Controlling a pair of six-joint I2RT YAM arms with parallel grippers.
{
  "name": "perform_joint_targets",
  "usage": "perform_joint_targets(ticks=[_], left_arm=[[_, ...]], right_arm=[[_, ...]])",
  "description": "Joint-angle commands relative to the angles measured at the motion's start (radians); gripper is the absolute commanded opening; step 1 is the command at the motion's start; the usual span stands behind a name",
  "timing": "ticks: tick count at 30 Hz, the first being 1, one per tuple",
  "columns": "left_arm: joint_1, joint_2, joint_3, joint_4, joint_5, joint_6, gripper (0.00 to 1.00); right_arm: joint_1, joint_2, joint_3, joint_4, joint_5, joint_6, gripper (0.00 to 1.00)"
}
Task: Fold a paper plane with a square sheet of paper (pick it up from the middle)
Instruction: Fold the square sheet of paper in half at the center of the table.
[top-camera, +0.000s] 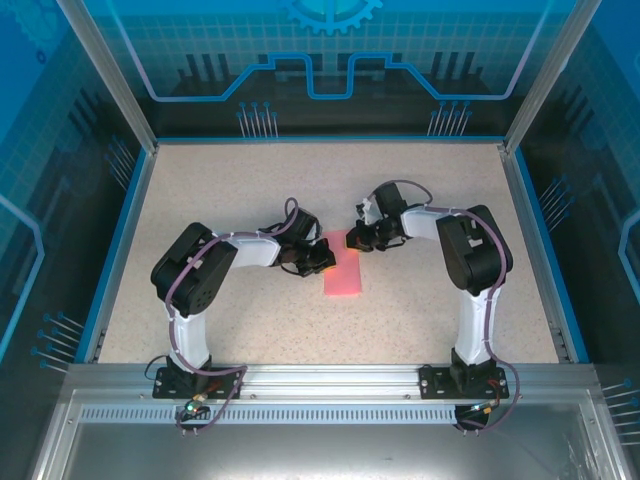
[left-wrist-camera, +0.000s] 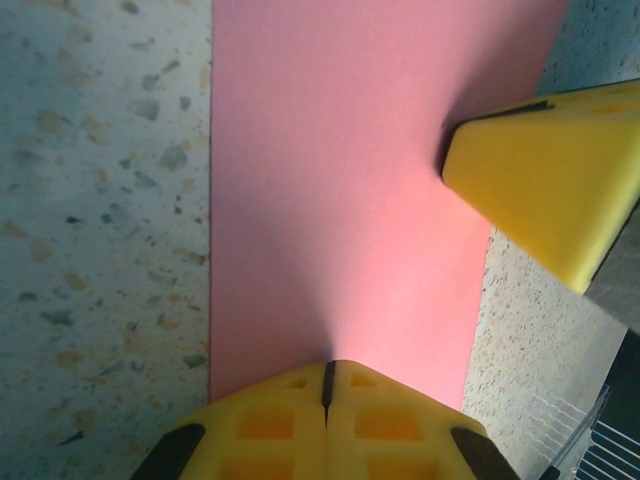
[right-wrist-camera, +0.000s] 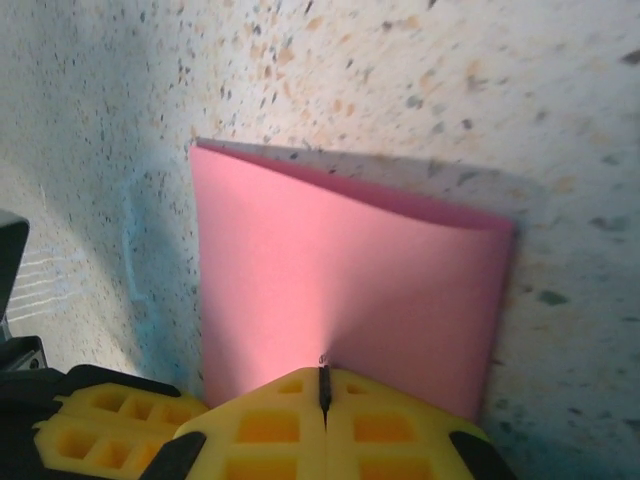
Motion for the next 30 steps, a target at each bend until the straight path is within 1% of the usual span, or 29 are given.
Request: perform_joint_targets(ticks=[1, 7, 9, 11, 13, 16, 20, 22, 27, 30], left_arm=[[-0.003, 0.118, -0.097, -0.360, -0.183, 0.017, 0.00], [-0.002, 0.122, -0.112, -0.358, -0.179, 0.012, 0.00], [-0.003, 0.121, -0.111, -0.355, -0.177, 0.013, 0.00], [-0.003, 0.119, -0.107, -0.356, -0.176, 0.017, 0.00], [-0.003, 0.115, -0.101, -0.359, -0.174, 0.023, 0.00], [-0.003, 0.115, -0.088, -0.365, -0.176, 0.035, 0.00], [-0.003, 0.114, -0.077, -0.366, -0.174, 0.039, 0.00], [-0.003, 0.114, -0.076, -0.369, -0.175, 0.040, 0.00], [-0.003, 0.112, -0.081, -0.369, -0.175, 0.043, 0.00], [-0.002, 0.109, -0.084, -0.372, -0.176, 0.043, 0.00]], right_arm=[[-0.050, 0.034, 0.016, 0.041, 0.119, 0.062, 0.00], [-0.116, 0.012, -0.002, 0.078, 0.197, 0.150, 0.00], [-0.130, -0.021, -0.012, 0.087, 0.225, 0.148, 0.00], [-0.123, -0.066, -0.022, 0.096, 0.251, 0.124, 0.00], [-0.106, -0.103, -0.024, 0.102, 0.230, 0.089, 0.00], [-0.060, -0.130, -0.015, 0.110, 0.155, 0.046, 0.00], [0.009, -0.084, 0.041, 0.064, 0.094, 0.016, 0.01], [0.029, -0.050, 0.062, 0.051, 0.092, 0.021, 0.01], [0.028, 0.031, 0.111, 0.025, 0.098, 0.031, 0.00], [0.008, 0.052, 0.103, 0.028, 0.131, 0.044, 0.00]])
